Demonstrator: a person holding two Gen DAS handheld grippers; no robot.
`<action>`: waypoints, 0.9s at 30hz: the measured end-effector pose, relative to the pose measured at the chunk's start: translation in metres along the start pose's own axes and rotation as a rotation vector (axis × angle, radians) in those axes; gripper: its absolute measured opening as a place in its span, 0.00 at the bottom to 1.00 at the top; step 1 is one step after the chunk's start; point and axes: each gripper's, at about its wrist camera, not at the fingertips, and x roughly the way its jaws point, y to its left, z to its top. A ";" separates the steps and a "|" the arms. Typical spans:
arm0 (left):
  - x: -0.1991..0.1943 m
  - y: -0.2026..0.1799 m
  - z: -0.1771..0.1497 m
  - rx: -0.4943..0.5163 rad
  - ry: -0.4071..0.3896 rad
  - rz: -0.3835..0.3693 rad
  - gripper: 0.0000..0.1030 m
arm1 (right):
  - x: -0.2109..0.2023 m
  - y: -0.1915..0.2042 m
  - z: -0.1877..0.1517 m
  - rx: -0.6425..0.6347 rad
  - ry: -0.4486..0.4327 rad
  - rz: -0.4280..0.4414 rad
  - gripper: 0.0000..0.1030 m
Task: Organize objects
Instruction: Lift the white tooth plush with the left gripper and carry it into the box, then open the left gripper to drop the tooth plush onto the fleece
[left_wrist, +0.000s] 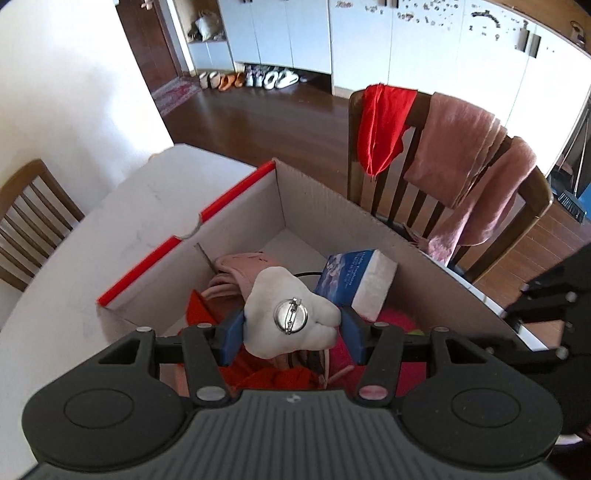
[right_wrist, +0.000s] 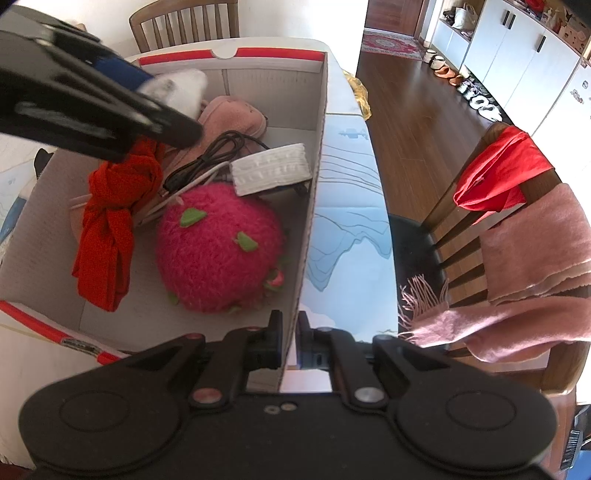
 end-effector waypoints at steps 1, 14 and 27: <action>0.006 0.001 0.001 -0.005 0.009 -0.002 0.52 | 0.000 0.000 0.000 0.000 0.000 0.001 0.06; 0.046 0.011 -0.004 -0.049 0.097 -0.025 0.54 | 0.001 0.002 -0.002 -0.023 -0.003 0.010 0.06; 0.018 0.015 -0.012 -0.168 0.018 -0.039 0.67 | 0.002 -0.002 -0.002 -0.065 0.004 0.037 0.07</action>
